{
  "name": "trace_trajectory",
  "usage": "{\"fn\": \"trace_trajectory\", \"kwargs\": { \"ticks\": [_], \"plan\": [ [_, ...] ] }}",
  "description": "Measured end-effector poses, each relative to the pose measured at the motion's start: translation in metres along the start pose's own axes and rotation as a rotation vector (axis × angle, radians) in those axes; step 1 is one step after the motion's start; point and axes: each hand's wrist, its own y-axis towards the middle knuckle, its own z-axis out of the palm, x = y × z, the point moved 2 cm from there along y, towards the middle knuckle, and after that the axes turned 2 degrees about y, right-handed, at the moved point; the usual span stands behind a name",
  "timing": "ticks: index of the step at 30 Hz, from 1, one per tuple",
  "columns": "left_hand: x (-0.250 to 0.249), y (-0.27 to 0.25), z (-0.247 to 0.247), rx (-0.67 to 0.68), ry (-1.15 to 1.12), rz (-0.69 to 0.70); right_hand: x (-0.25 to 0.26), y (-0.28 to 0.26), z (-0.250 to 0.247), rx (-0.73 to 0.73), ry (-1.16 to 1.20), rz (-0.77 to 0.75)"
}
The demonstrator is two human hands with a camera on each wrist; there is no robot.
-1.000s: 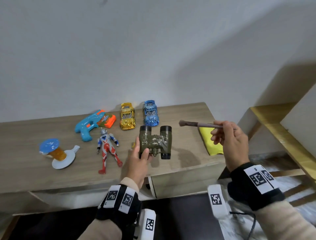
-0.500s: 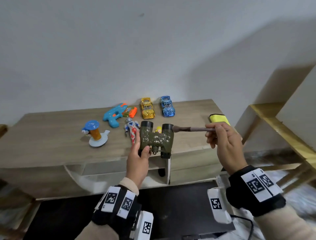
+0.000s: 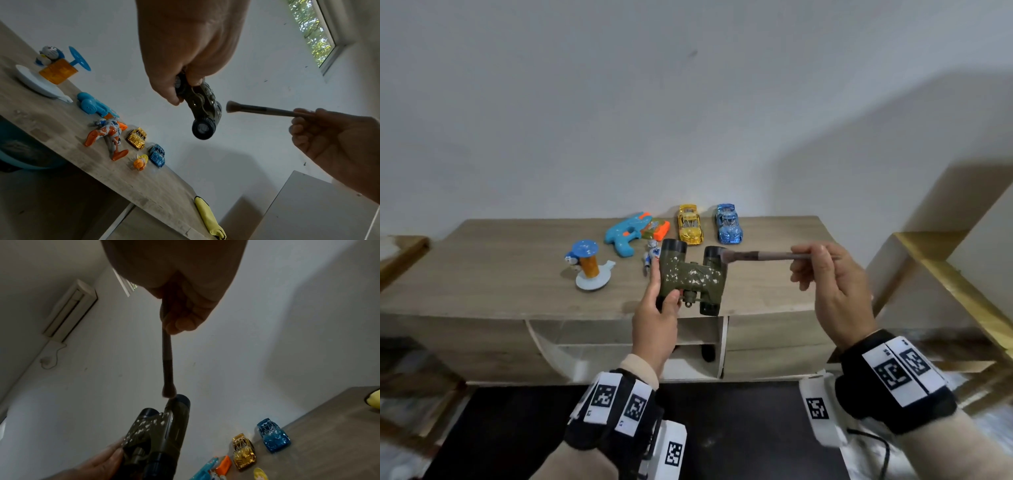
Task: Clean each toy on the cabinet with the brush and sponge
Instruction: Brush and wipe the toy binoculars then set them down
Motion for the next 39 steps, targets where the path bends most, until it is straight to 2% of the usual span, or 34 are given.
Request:
{"fn": "trace_trajectory", "kwargs": {
  "ticks": [4,9,14,18,20,24,29,32,36,39],
  "plan": [
    [-0.001,0.001,0.008,-0.028,-0.011,0.007,-0.012,-0.003,0.002,0.163,-0.111,0.037],
    [0.001,0.003,0.015,-0.051,-0.046,0.007,-0.012,0.001,-0.011,-0.002,-0.03,0.013],
    [-0.003,-0.001,0.027,-0.039,-0.012,0.02,-0.014,0.006,-0.011,0.139,-0.149,0.044],
    [-0.003,-0.002,0.03,-0.036,0.009,0.019,-0.012,0.007,-0.017,0.018,-0.124,0.002],
    [-0.003,-0.002,0.032,-0.034,0.005,0.021,-0.012,0.01,-0.017,0.009,-0.107,0.003],
    [-0.007,-0.002,0.032,-0.05,-0.006,0.016,-0.012,0.013,-0.014,0.163,-0.183,0.072],
    [-0.009,-0.002,0.031,-0.055,-0.015,0.019,-0.008,0.016,-0.016,0.039,-0.095,-0.037],
    [-0.013,-0.004,0.031,-0.062,0.004,0.026,-0.007,0.015,-0.009,0.182,-0.151,-0.024],
    [-0.015,-0.004,0.029,-0.06,0.014,0.022,-0.001,0.017,-0.01,0.126,-0.202,-0.127],
    [-0.017,-0.004,0.027,-0.049,0.046,0.03,0.002,0.018,-0.003,0.204,-0.155,-0.164]
  ]
}}
